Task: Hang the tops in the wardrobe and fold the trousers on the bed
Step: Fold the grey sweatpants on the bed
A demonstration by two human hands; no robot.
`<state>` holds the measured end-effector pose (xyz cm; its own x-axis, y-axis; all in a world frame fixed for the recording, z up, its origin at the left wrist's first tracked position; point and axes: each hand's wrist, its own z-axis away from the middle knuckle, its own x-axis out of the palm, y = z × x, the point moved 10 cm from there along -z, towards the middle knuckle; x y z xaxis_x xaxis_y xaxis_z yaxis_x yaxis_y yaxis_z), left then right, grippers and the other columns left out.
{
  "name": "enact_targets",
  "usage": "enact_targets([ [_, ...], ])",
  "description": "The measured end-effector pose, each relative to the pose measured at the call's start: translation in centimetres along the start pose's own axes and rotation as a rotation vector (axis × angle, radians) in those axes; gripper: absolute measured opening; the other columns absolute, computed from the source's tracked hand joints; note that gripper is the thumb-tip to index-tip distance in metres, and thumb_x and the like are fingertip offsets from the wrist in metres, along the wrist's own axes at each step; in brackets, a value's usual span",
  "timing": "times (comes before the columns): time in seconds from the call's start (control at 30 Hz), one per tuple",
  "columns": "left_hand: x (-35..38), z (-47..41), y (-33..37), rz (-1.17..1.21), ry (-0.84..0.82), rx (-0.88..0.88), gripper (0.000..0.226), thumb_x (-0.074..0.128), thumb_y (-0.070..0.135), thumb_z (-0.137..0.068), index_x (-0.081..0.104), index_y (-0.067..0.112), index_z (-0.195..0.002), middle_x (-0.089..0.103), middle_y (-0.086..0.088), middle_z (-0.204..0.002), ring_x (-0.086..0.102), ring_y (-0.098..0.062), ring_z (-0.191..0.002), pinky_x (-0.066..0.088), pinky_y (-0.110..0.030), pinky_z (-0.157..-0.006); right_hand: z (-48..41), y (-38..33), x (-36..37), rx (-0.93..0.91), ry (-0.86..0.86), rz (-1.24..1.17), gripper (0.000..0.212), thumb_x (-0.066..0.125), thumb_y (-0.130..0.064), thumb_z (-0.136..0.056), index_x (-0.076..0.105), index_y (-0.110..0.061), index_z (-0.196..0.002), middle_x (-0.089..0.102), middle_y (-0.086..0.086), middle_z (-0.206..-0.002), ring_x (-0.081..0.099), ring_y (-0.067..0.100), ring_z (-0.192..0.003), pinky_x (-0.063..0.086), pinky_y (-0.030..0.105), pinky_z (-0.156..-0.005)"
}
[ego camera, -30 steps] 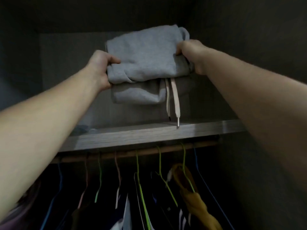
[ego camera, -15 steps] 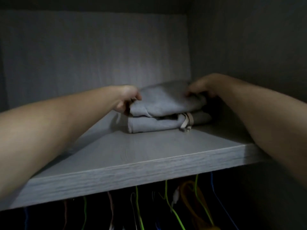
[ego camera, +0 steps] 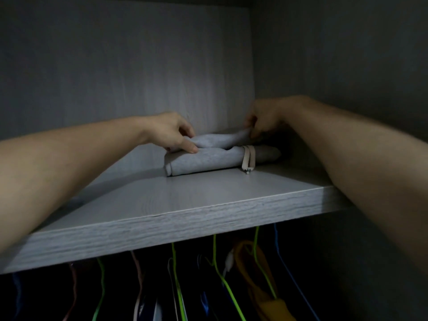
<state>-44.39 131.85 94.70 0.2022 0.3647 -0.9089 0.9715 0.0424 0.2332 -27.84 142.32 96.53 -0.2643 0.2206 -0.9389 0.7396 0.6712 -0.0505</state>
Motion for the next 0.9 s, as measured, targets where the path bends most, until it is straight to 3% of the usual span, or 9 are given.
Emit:
enact_targets([
  [0.07, 0.8, 0.6, -1.0, 0.008, -0.163, -0.088, 0.058, 0.083, 0.029, -0.078, 0.057, 0.026, -0.130, 0.053, 0.002, -0.132, 0.057, -0.022, -0.115, 0.057, -0.045, -0.090, 0.3, 0.1, -0.6, 0.013, 0.036, -0.013, 0.022, 0.074, -0.008, -0.083, 0.075, -0.012, -0.104, 0.074, 0.013, -0.106, 0.069, 0.027, -0.089, 0.058, 0.040, -0.081],
  [0.13, 2.3, 1.6, -2.1, 0.085, -0.316, -0.156, 0.082, 0.084, 0.013, -0.075, 0.042, 0.033, -0.142, 0.039, 0.004, -0.137, 0.051, -0.024, -0.121, 0.058, -0.051, -0.087, 0.8, 0.1, 1.2, 0.060, -0.104, -0.011, 0.030, 0.072, -0.009, -0.086, 0.069, -0.004, -0.115, 0.069, 0.021, -0.116, 0.065, 0.028, -0.089, 0.056, 0.038, -0.067],
  [0.2, 3.1, 1.7, -1.9, 0.143, -0.272, -0.102, 0.084, 0.080, -0.005, -0.075, 0.041, 0.029, -0.142, 0.040, -0.001, -0.136, 0.057, -0.028, -0.115, 0.060, -0.050, -0.082, 1.3, 0.2, 3.3, 0.095, -0.249, 0.026, 0.041, 0.071, -0.013, -0.089, 0.061, -0.002, -0.128, 0.061, 0.023, -0.129, 0.060, 0.030, -0.100, 0.052, 0.032, -0.057],
  [0.3, 3.3, 0.7, 0.1, 0.019, -0.051, 0.060, 0.071, 0.080, -0.005, -0.075, 0.047, 0.019, -0.133, 0.052, -0.009, -0.130, 0.058, -0.026, -0.112, 0.056, -0.042, -0.089, 1.2, 1.0, 3.1, 0.088, -0.182, 0.072, 0.045, 0.076, -0.012, -0.085, 0.062, -0.002, -0.126, 0.062, 0.018, -0.124, 0.059, 0.026, -0.100, 0.050, 0.022, -0.047],
  [0.43, 3.5, -0.1, 1.5, -0.078, 0.032, 0.114, 0.072, 0.083, 0.007, -0.075, 0.046, 0.017, -0.136, 0.056, -0.007, -0.130, 0.056, -0.023, -0.113, 0.049, -0.032, -0.093, 1.2, 3.3, 2.4, 0.132, -0.102, 0.120, 0.038, 0.067, -0.006, -0.087, 0.065, -0.010, -0.124, 0.063, 0.011, -0.123, 0.062, 0.028, -0.109, 0.055, 0.037, -0.091],
  [0.57, 2.5, 0.6, -0.3, 0.123, -0.185, -0.094, 0.089, 0.083, 0.028, -0.078, 0.031, 0.026, -0.150, 0.035, -0.003, -0.151, 0.052, -0.020, -0.117, 0.055, -0.038, -0.091, 2.3, 3.6, -0.8, 0.139, 0.127, 0.016, 0.045, 0.057, -0.009, -0.091, 0.061, -0.017, -0.135, 0.058, 0.012, -0.138, 0.057, 0.031, -0.122, 0.048, 0.037, -0.103],
  [0.67, -4.6, 1.6, -0.8, 0.122, 0.174, -0.091, 0.076, 0.068, 0.043, -0.090, 0.031, 0.021, -0.152, 0.030, -0.009, -0.157, 0.044, -0.028, -0.132, 0.044, -0.038, -0.102, 4.3, 3.2, -4.3, 0.112, 0.413, 0.054, 0.048, 0.052, -0.020, -0.095, 0.051, -0.016, -0.143, 0.050, 0.018, -0.145, 0.049, 0.037, -0.131, 0.045, 0.042, -0.106],
  [0.77, -9.3, 5.4, 0.4, -0.270, 0.590, -0.024, 0.063, 0.045, 0.048, -0.100, 0.032, 0.014, -0.151, 0.029, -0.018, -0.157, 0.032, -0.038, -0.140, 0.032, -0.046, -0.111, 7.2, 2.5, -5.3, 0.132, 0.527, 0.118, 0.051, 0.049, -0.032, -0.099, 0.045, -0.013, -0.146, 0.041, 0.021, -0.149, 0.042, 0.040, -0.134, 0.043, 0.045, -0.106],
  [0.9, -9.4, 11.3, 2.8, -0.614, 0.789, 0.093, 0.060, 0.035, 0.051, -0.099, 0.033, 0.018, -0.149, 0.020, -0.019, -0.160, 0.023, -0.037, -0.145, 0.030, -0.056, -0.109, 11.5, 0.6, -5.4, 0.142, 0.530, 0.282, 0.058, 0.050, -0.040, -0.098, 0.038, -0.016, -0.149, 0.029, 0.021, -0.155, 0.030, 0.038, -0.142, 0.035, 0.048, -0.111],
])
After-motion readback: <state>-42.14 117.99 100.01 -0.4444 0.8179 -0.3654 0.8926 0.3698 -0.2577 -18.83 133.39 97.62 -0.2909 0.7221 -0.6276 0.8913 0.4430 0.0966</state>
